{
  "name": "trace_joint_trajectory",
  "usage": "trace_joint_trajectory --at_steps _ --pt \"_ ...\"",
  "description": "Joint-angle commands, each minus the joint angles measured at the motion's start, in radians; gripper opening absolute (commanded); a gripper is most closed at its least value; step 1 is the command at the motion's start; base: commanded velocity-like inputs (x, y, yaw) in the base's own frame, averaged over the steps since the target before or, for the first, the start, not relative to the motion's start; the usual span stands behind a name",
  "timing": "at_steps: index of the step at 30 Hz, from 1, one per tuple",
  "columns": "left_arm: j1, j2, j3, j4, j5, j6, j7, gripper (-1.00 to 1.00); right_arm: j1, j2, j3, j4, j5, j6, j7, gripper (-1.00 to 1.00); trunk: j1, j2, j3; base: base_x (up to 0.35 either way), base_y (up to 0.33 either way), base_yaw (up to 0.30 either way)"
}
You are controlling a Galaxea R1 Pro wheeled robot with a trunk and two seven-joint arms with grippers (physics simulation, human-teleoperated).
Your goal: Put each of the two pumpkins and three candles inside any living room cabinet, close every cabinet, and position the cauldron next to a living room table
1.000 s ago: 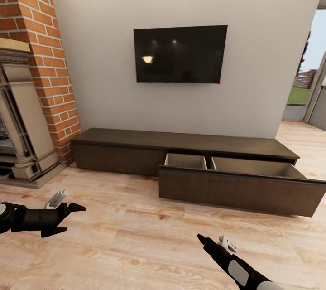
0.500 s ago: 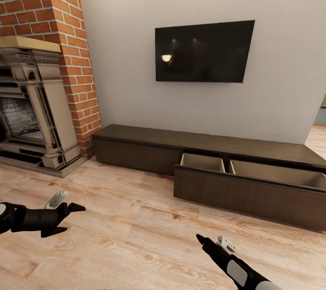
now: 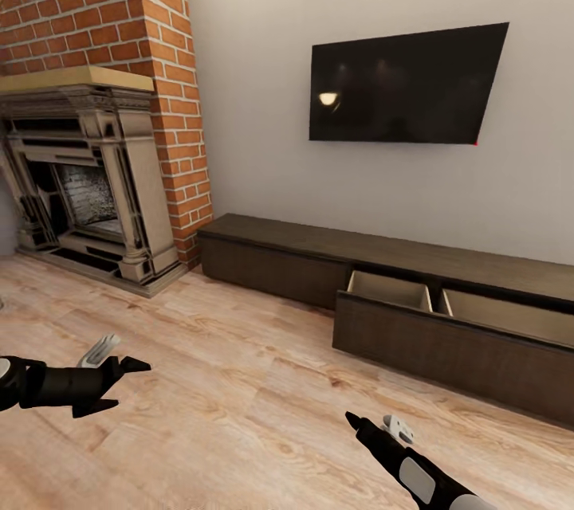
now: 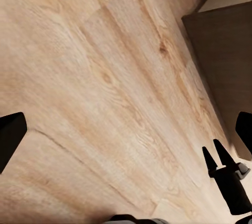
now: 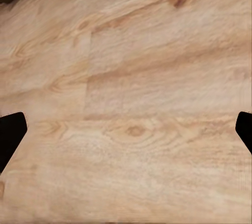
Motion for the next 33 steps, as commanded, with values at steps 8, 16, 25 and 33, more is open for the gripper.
trace_joint_trajectory --at_steps 8,16,25,33 --pt "-0.001 -0.001 -0.002 0.000 0.010 -0.001 0.011 1.00 0.000 0.000 0.008 0.001 -0.010 -0.002 0.003 1.00 0.000 0.000 -0.006 0.000 0.000 0.269" --pt "-0.001 -0.001 -0.002 0.000 0.009 -0.002 0.012 1.00 0.000 0.000 0.008 0.000 -0.009 -0.002 0.003 1.00 0.000 0.000 -0.011 0.000 0.000 0.269" --pt "-0.001 -0.001 -0.002 0.000 0.009 -0.002 0.012 1.00 0.000 0.001 0.008 0.000 -0.009 -0.002 0.003 1.00 0.000 0.000 -0.017 0.001 0.000 0.269" --pt "-0.001 0.001 -0.002 0.001 0.009 -0.002 0.012 1.00 0.000 0.001 0.009 0.000 -0.009 -0.002 0.004 1.00 0.000 0.000 -0.022 0.191 0.000 0.261"
